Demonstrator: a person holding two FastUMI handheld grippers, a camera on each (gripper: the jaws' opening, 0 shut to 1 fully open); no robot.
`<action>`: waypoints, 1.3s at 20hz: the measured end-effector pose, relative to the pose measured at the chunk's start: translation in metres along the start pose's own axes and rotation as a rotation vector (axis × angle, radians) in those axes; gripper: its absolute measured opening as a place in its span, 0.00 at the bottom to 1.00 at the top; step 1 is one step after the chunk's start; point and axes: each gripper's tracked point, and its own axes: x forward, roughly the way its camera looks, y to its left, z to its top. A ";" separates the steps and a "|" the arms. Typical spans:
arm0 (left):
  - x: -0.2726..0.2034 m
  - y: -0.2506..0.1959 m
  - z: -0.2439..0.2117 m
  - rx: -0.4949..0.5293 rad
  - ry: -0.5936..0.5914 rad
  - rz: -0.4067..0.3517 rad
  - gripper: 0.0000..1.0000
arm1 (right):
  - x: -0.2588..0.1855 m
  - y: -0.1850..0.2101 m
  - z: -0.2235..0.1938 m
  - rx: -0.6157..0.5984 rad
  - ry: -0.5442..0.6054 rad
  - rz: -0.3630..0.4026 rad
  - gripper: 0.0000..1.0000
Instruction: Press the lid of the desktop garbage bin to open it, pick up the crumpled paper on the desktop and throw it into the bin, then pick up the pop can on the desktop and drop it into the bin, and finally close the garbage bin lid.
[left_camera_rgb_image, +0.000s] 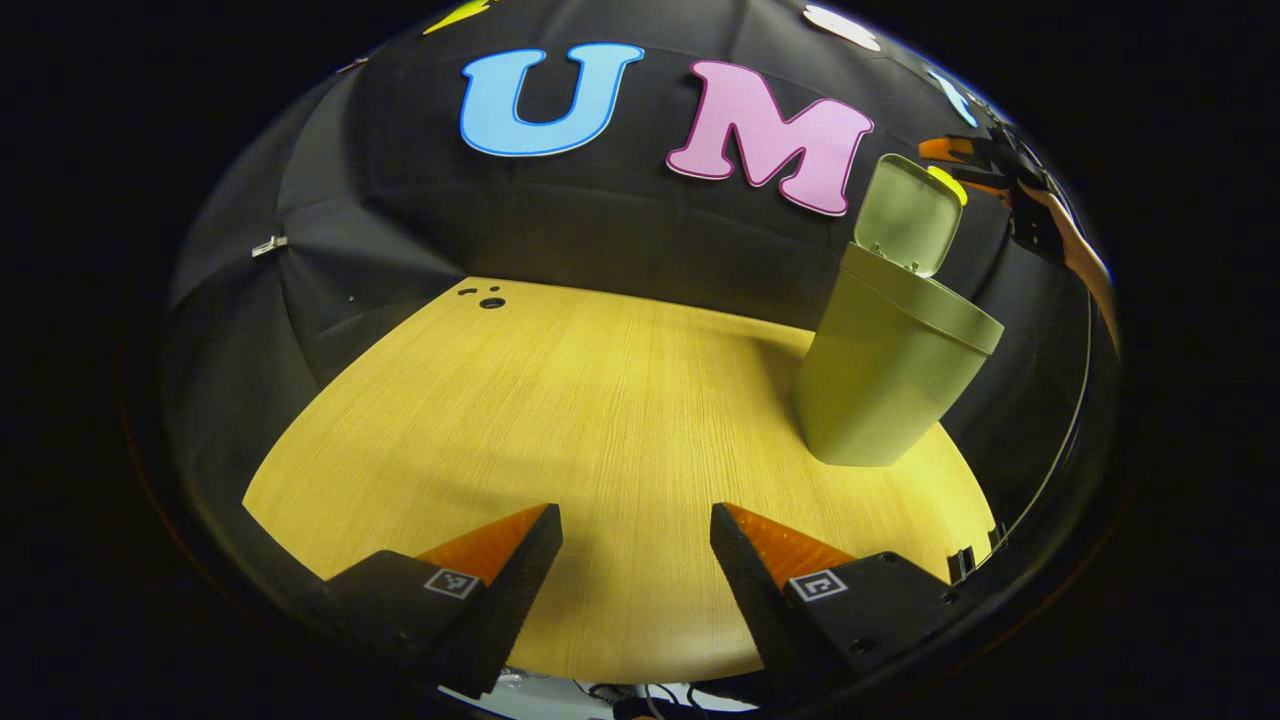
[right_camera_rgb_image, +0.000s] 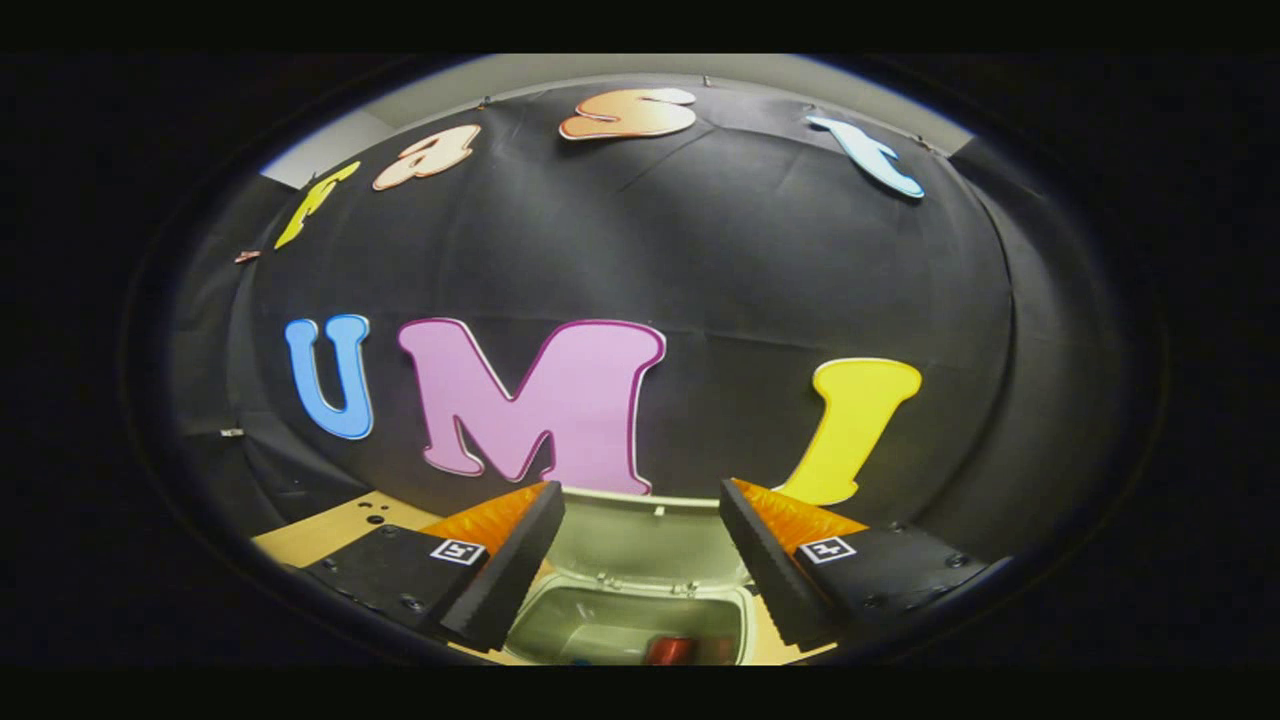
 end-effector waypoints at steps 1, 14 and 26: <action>0.002 0.000 0.000 -0.010 -0.001 0.008 0.96 | 0.007 -0.003 0.002 0.009 0.003 -0.010 0.98; -0.007 0.023 -0.006 -0.065 -0.012 0.059 0.96 | 0.039 -0.007 -0.019 0.062 0.089 -0.030 0.97; -0.003 0.009 -0.010 -0.008 0.005 -0.006 0.96 | -0.053 0.007 -0.067 0.096 0.142 -0.005 0.97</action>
